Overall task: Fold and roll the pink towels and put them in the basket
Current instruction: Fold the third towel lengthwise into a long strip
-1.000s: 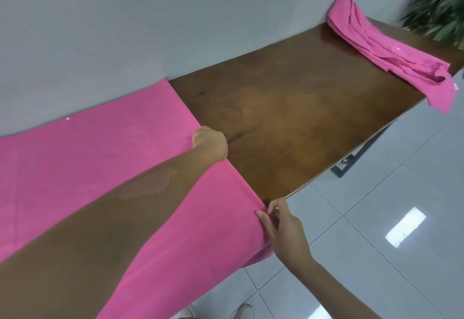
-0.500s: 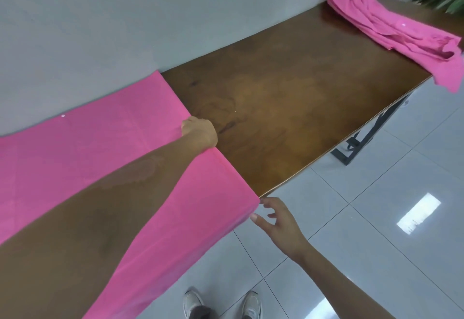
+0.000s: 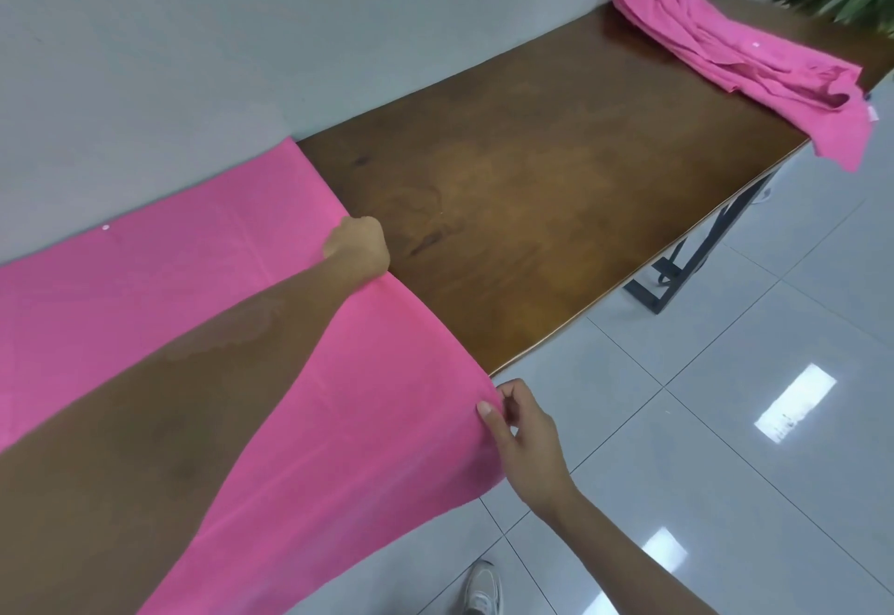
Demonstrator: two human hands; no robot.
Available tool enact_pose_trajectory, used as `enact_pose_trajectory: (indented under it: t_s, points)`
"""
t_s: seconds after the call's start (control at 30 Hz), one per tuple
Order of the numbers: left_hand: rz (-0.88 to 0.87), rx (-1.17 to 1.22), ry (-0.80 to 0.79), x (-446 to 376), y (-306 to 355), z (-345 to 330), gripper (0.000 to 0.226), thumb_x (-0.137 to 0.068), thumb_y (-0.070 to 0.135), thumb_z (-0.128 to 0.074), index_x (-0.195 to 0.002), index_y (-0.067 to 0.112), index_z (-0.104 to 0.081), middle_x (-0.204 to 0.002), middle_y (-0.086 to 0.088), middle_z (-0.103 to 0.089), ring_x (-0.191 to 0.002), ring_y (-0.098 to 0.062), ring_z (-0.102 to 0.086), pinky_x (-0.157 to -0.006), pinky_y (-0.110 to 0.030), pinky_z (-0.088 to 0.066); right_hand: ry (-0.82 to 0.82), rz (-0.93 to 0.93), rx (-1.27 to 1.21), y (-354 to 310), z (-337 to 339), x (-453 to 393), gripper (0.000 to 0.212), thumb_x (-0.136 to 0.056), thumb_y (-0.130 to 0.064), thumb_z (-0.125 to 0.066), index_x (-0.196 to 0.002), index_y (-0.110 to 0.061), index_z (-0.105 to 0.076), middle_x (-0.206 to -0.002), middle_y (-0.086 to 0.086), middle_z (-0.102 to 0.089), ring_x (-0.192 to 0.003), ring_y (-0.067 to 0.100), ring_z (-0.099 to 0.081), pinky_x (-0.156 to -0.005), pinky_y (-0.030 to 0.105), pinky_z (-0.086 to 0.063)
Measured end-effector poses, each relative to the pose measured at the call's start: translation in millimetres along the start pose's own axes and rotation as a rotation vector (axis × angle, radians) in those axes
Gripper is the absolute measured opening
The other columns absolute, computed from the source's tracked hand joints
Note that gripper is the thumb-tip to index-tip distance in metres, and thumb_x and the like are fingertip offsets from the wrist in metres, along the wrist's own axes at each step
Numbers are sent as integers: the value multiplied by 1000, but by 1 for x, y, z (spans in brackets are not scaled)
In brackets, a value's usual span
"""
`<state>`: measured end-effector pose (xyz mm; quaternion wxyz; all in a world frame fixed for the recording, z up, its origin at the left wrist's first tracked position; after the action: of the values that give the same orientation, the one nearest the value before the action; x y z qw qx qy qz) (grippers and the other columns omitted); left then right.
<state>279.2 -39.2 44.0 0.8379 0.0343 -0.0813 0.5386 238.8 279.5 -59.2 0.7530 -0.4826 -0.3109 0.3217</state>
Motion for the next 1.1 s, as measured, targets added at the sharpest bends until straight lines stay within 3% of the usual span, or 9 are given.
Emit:
enact_pose_trajectory:
  t_s: [0.1,0.23,0.3,0.37,0.43,0.63,0.73,0.87,1.1]
  points:
    - [-37,107,22,2,-13,6,19,-87,-5,-49,-100,-1,-61,-116,-21,-59,-102,-40,-63,-73,-39,-48,67,62,163,-18,4,14,16,-101,-50,-45,-92,-38,-40,-67,-16,-58,-60,8,-56,-54,22,-43]
    - [-101,233,65,6,-43,19,21,-84,-6,-49,-102,-4,-58,-113,-21,-60,-98,-40,-62,-72,-40,-47,72,184,290,-57,-1,34,12,-101,-48,-47,-95,-41,-40,-56,-8,-47,-55,13,-52,-50,23,-38]
    - [-126,281,80,9,-64,24,31,-85,-5,-50,-114,-4,-58,-123,-23,-59,-108,-40,-59,-84,-43,-51,59,216,293,-78,-8,45,12,-101,-46,-51,-93,-39,-45,-56,-10,-48,-54,12,-49,-50,22,-36]
    - [-145,303,80,18,-88,30,44,-89,-6,-50,-134,-5,-50,-140,-25,-49,-126,-41,-51,-102,-44,-43,52,245,295,-100,-20,58,13,-100,-44,-55,-92,-35,-52,-57,-12,-49,-52,12,-46,-49,21,-34]
    - [-162,313,85,31,-116,37,52,-91,-6,-49,-143,-6,-41,-148,-25,-43,-134,-39,-44,-110,-42,-36,40,280,291,-123,-37,74,14,-100,-41,-58,-90,-31,-57,-55,-10,-47,-50,13,-43,-49,21,-31]
    - [-187,327,120,70,-226,54,64,-89,-9,-52,-150,-5,-32,-153,-26,-37,-138,-40,-41,-113,-46,-36,-27,361,276,-183,-121,133,21,-101,-36,-57,-81,-32,-51,-54,-4,-44,-50,13,-40,-49,24,-31]
    - [-209,337,155,94,-286,61,73,-89,-9,-51,-156,0,-22,-160,-22,-27,-145,-37,-31,-118,-41,-28,-50,380,284,-206,-171,165,24,-101,-33,-57,-79,-28,-51,-55,-4,-42,-51,12,-40,-52,32,-37]
    - [-229,358,211,123,-365,66,72,-88,-10,-51,-155,0,-24,-160,-22,-28,-146,-35,-30,-118,-40,-26,-74,383,262,-234,-237,208,22,-101,-30,-57,-80,-23,-55,-60,2,-46,-53,10,-40,-53,34,-39]
    - [-208,432,277,165,-490,66,75,-88,-12,-50,-156,0,-20,-161,-22,-24,-148,-35,-27,-119,-33,-19,-190,454,299,-269,-347,272,18,-102,-28,-57,-84,-24,-53,-58,-6,-46,-51,11,-41,-54,37,-41]
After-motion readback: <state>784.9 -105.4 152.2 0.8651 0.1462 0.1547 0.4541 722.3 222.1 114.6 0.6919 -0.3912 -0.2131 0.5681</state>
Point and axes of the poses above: each hand's wrist, its own x-axis away from the middle knuckle, its own z-axis out of the back of the hand, y = z × x, the point moved 9 cm from there along -x, towards the middle knuckle
